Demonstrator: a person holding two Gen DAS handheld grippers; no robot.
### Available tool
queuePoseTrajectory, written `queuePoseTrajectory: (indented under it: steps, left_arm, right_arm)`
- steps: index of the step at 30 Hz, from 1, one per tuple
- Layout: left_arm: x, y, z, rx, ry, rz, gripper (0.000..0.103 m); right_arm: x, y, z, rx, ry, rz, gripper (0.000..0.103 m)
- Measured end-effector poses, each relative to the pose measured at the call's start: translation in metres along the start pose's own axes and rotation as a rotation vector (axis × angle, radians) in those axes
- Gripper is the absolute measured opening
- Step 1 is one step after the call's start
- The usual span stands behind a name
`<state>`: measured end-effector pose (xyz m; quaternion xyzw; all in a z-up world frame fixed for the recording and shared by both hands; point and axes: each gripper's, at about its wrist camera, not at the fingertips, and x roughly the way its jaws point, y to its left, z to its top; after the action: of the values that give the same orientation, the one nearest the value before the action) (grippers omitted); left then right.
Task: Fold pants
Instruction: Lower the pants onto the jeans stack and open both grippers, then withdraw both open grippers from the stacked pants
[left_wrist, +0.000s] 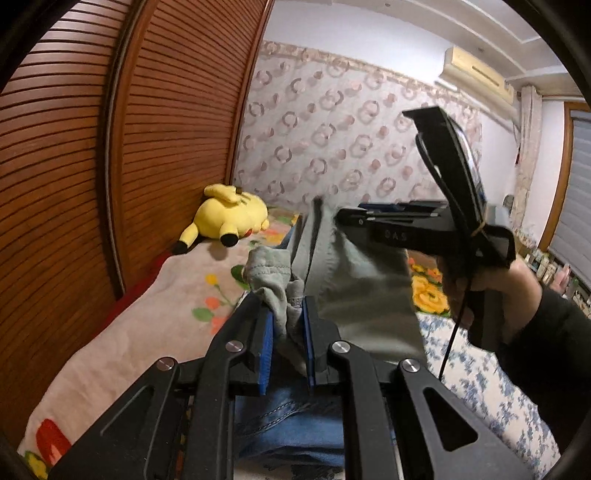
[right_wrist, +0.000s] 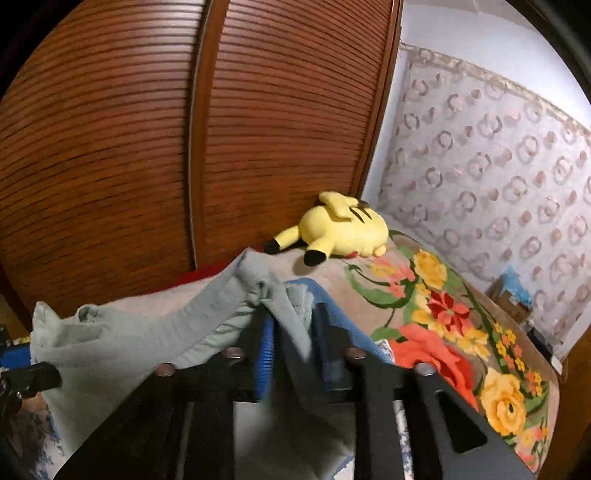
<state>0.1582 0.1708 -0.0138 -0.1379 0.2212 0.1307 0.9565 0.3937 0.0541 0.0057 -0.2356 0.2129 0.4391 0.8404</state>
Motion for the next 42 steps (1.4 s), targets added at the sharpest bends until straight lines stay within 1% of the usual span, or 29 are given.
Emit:
queuePoseTrajectory:
  steps: [2, 4, 5, 7, 8, 12, 14, 17, 18, 19, 20, 21, 22, 24, 25, 27, 32, 42]
  left_arm:
    - [0.003, 0.0, -0.001, 0.009, 0.015, 0.018, 0.017]
    - [0.006, -0.001, -0.002, 0.024, 0.027, 0.033, 0.024]
    - [0.006, -0.001, -0.004, 0.029, 0.03, 0.036, 0.024]
    - [0.007, 0.0, -0.005, 0.031, 0.034, 0.04, 0.03]
    - [0.008, 0.001, -0.006, 0.029, 0.039, 0.042, 0.031]
    - [0.01, 0.006, -0.008, 0.017, 0.046, 0.059, 0.046]
    - [0.01, 0.008, -0.009, 0.011, 0.052, 0.057, 0.047]
    - [0.012, 0.009, -0.009, 0.022, 0.062, 0.06, 0.049]
    - [0.012, 0.009, -0.009, 0.027, 0.063, 0.061, 0.051]
    - [0.012, 0.008, -0.008, 0.03, 0.063, 0.066, 0.059]
    - [0.01, 0.009, -0.008, 0.029, 0.057, 0.067, 0.064]
    - [0.007, 0.01, -0.007, 0.026, 0.047, 0.061, 0.076]
    - [0.006, 0.01, -0.006, 0.026, 0.041, 0.057, 0.08]
    - [0.003, 0.011, -0.004, 0.036, 0.045, 0.052, 0.081]
    - [0.002, 0.01, -0.003, 0.041, 0.048, 0.057, 0.083]
    - [-0.001, 0.011, -0.001, 0.05, 0.045, 0.074, 0.088]
    - [-0.013, 0.014, 0.002, 0.08, 0.032, 0.102, 0.088]
    - [-0.029, 0.019, -0.003, 0.091, 0.061, 0.118, 0.089]
  right_arm:
    - [-0.001, -0.005, -0.002, 0.017, 0.001, -0.004, 0.034]
    - [-0.005, -0.014, -0.007, 0.043, 0.009, 0.008, 0.034]
    - [-0.007, -0.016, -0.008, 0.054, 0.006, 0.013, 0.034]
    - [-0.016, -0.022, -0.014, 0.073, 0.005, 0.048, 0.035]
    - [-0.02, -0.024, -0.018, 0.079, 0.008, 0.07, 0.035]
    - [-0.017, -0.034, -0.024, 0.104, 0.034, 0.127, 0.035]
    - [-0.007, -0.041, -0.024, 0.114, 0.055, 0.113, 0.035]
    - [0.009, -0.047, -0.023, 0.142, 0.074, 0.117, 0.035]
    - [0.012, -0.048, -0.022, 0.15, 0.073, 0.114, 0.036]
    - [0.014, -0.047, -0.02, 0.156, 0.07, 0.116, 0.038]
    - [0.016, -0.046, -0.018, 0.161, 0.066, 0.124, 0.045]
    - [0.016, -0.044, -0.017, 0.164, 0.065, 0.132, 0.052]
    - [0.015, -0.043, -0.018, 0.161, 0.066, 0.132, 0.055]
    - [0.014, -0.038, -0.018, 0.164, 0.069, 0.111, 0.06]
    - [0.014, -0.037, -0.017, 0.164, 0.069, 0.109, 0.06]
    - [0.014, -0.038, -0.02, 0.177, 0.063, 0.111, 0.065]
    - [0.006, -0.033, -0.026, 0.195, 0.053, 0.096, 0.073]
    - [-0.031, -0.008, -0.037, 0.211, 0.017, 0.098, 0.074]
